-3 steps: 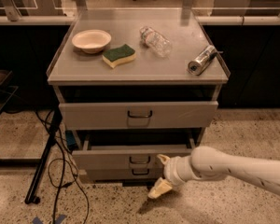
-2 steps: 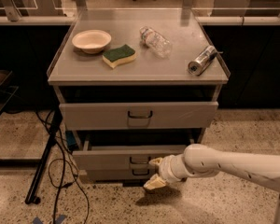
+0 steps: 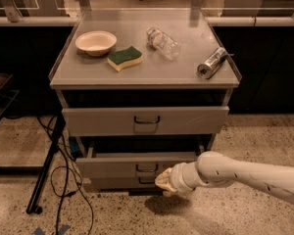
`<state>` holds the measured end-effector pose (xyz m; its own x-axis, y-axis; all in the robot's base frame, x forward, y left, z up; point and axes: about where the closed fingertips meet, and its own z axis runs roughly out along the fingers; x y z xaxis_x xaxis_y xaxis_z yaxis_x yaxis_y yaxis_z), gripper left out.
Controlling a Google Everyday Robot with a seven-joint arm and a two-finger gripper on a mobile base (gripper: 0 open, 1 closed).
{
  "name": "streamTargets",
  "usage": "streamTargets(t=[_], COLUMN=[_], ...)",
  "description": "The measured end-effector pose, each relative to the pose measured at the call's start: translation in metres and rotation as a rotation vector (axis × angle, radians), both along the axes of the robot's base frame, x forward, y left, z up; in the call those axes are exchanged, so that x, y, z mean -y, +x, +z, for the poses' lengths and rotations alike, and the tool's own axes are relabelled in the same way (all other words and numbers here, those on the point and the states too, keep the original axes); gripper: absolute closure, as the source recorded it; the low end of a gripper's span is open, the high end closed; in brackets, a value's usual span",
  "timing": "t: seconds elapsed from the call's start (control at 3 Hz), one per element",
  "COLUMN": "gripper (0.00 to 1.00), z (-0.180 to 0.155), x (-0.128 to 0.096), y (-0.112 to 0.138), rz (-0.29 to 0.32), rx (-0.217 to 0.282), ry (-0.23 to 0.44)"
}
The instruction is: Close middle drawer
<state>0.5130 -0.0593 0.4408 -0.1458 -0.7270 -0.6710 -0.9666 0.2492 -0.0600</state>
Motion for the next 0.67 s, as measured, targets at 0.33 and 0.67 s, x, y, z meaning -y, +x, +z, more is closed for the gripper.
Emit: streamTargets(t=[0.33, 0.67], gripper=[1.00, 1.00], z=[0.004, 0.007], x=[0.015, 0.020], y=[0.016, 0.054], rz=[-0.010, -0.014], rx=[0.035, 0.069], ry=[0.011, -0.001])
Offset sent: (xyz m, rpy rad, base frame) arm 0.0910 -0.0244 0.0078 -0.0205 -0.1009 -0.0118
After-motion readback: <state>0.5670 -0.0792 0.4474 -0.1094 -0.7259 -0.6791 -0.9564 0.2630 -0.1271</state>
